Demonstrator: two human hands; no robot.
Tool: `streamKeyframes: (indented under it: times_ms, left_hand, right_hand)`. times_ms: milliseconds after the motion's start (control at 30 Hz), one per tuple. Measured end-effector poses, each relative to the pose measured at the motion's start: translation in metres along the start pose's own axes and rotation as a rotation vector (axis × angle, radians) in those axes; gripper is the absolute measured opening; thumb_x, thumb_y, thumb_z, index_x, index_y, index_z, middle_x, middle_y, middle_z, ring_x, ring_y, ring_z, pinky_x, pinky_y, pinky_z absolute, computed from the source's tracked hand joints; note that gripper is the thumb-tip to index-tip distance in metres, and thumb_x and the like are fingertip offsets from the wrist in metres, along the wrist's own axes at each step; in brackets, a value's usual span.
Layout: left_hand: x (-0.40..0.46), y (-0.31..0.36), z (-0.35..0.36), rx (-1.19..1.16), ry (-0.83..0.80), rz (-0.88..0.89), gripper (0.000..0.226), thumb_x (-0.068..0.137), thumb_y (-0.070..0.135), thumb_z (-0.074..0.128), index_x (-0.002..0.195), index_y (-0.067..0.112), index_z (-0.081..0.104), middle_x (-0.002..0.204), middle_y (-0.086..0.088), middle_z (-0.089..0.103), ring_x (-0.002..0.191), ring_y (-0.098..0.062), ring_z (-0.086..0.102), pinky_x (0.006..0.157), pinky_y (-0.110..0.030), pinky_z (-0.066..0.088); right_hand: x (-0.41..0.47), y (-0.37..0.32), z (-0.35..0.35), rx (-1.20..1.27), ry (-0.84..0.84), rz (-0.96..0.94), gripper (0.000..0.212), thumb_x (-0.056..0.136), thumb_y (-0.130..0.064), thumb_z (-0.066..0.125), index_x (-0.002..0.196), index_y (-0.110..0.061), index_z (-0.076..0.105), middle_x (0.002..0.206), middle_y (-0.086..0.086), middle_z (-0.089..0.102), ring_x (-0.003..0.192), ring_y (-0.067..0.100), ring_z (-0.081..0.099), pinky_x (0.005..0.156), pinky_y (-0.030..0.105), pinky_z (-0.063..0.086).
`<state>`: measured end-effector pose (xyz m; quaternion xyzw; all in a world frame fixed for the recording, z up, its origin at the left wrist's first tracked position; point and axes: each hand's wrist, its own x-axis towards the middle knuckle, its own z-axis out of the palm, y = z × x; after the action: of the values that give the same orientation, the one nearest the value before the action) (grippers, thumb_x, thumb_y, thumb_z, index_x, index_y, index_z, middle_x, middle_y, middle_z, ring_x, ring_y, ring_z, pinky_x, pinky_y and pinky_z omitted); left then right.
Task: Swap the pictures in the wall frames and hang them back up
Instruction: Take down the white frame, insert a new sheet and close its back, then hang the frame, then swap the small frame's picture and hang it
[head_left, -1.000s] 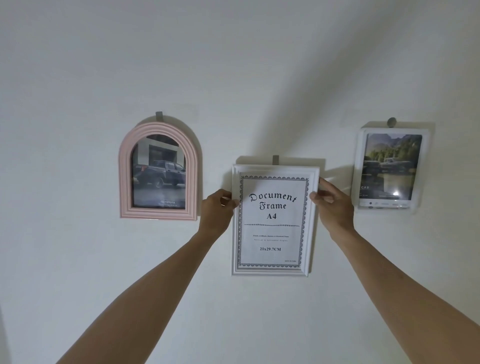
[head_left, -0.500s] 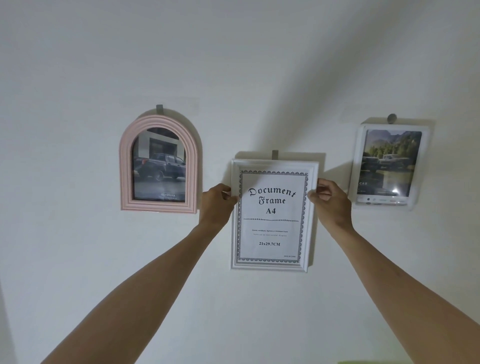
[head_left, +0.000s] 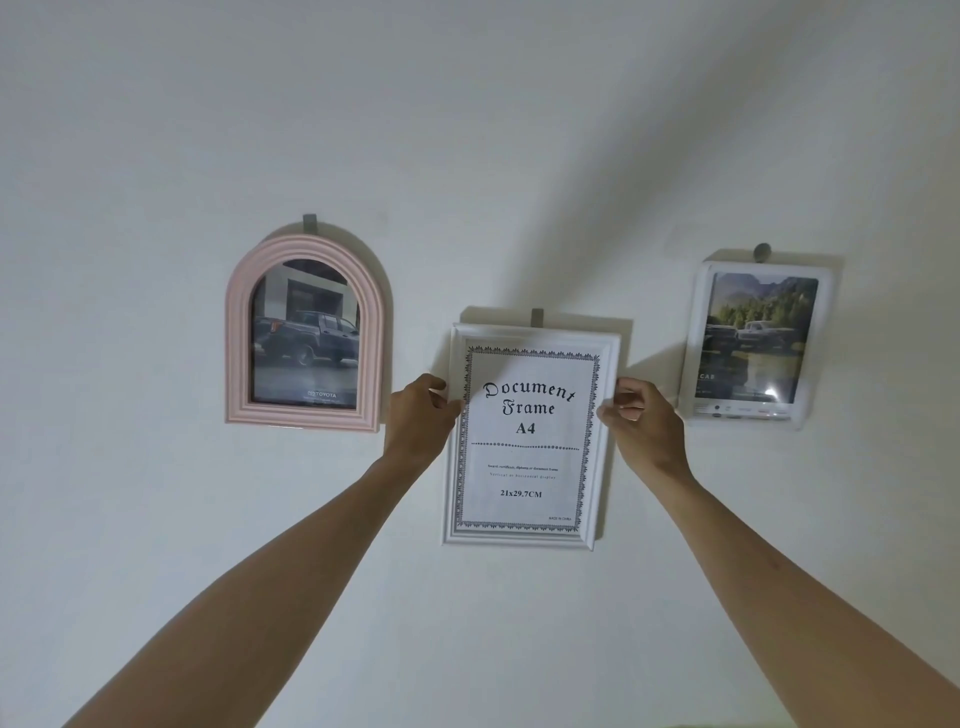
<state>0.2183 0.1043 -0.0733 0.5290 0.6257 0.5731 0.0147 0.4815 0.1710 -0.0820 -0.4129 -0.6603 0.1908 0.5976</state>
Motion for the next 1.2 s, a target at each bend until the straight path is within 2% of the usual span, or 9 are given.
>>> streamKeyframes:
  times_ms: [200,333,500,600,733,867,967,1033,1200]
  left_hand:
    - [-0.001,0.001,0.000,-0.008,-0.009,-0.012,0.035,0.086,0.021,0.072,0.118,0.008,0.063,0.080,0.000,0.065,0.073,-0.013,0.059,0.067,-0.024,0.045]
    - [-0.001,0.001,0.000,-0.005,0.011,0.015,0.045,0.086,0.023,0.073,0.125,0.007,0.059,0.098,-0.006,0.068,0.088,-0.018,0.062,0.076,-0.023,0.044]
    - [-0.012,0.011,0.004,0.048,0.183,0.246,0.055,0.085,0.024,0.073,0.133,0.008,0.050,0.127,-0.009,0.052,0.115,-0.023,0.051,0.097,-0.029,0.041]
    - [-0.020,0.029,0.012,0.047,0.264,0.376,0.053,0.084,0.024,0.072,0.130,0.009,0.050,0.129,-0.007,0.049,0.121,-0.023,0.046,0.096,-0.029,0.041]
    - [-0.028,0.064,0.033,0.014,0.235,0.503,0.047,0.086,0.019,0.068,0.129,0.010,0.051,0.128,-0.006,0.050,0.120,-0.021,0.047,0.099,-0.034,0.044]
    - [-0.035,0.108,0.067,-0.055,0.186,0.619,0.044,0.086,0.011,0.066,0.128,0.008,0.053,0.126,-0.006,0.049,0.126,-0.023,0.047,0.105,-0.032,0.041]
    - [-0.036,0.139,0.098,-0.088,0.139,0.606,0.043,0.087,0.013,0.065,0.128,0.010,0.052,0.121,-0.003,0.050,0.117,-0.020,0.051,0.094,-0.028,0.045]
    - [-0.034,0.157,0.119,-0.106,0.083,0.553,0.044,0.087,0.016,0.065,0.128,0.012,0.051,0.120,-0.001,0.050,0.110,-0.017,0.053,0.085,-0.025,0.044]
    - [-0.028,0.192,0.167,-0.141,-0.048,0.362,0.045,0.087,0.020,0.065,0.129,0.015,0.049,0.119,0.000,0.052,0.105,-0.016,0.053,0.088,-0.030,0.046]
  right_hand:
    - [0.000,0.000,-0.005,0.002,-0.005,0.019,0.030,0.086,-0.013,0.072,0.115,-0.013,0.062,0.104,-0.001,0.068,0.095,0.014,0.065,0.081,0.022,0.044]
    - [-0.001,0.000,-0.009,0.004,0.004,0.027,0.030,0.086,-0.014,0.072,0.115,-0.014,0.063,0.104,-0.001,0.067,0.097,0.015,0.065,0.078,0.019,0.044]
    - [0.001,0.000,-0.022,0.009,0.058,0.009,0.037,0.087,-0.018,0.073,0.122,-0.019,0.060,0.106,-0.001,0.064,0.095,0.014,0.063,0.073,0.013,0.042]
    - [0.005,-0.004,-0.038,0.028,0.120,-0.033,0.037,0.087,-0.021,0.073,0.122,-0.021,0.062,0.105,-0.004,0.065,0.092,0.006,0.063,0.071,0.009,0.043]
    - [0.017,-0.007,-0.069,0.020,0.188,-0.140,0.035,0.088,-0.017,0.072,0.122,-0.018,0.063,0.106,-0.002,0.065,0.090,0.008,0.063,0.076,0.009,0.049]
    - [0.035,-0.002,-0.112,-0.061,0.274,-0.246,0.032,0.089,-0.010,0.070,0.120,-0.013,0.064,0.117,0.002,0.062,0.094,0.010,0.064,0.074,0.003,0.046]
    - [0.050,0.006,-0.147,-0.124,0.317,-0.227,0.030,0.088,-0.011,0.070,0.117,-0.020,0.066,0.118,0.003,0.058,0.091,0.003,0.062,0.079,0.008,0.047]
    - [0.061,0.013,-0.168,-0.170,0.318,-0.181,0.031,0.089,-0.016,0.070,0.119,-0.021,0.064,0.120,0.005,0.057,0.096,0.010,0.060,0.085,0.019,0.049]
    - [0.086,0.033,-0.207,-0.219,0.266,-0.072,0.040,0.090,-0.024,0.071,0.127,-0.020,0.058,0.128,0.005,0.055,0.107,0.020,0.061,0.091,0.031,0.049]
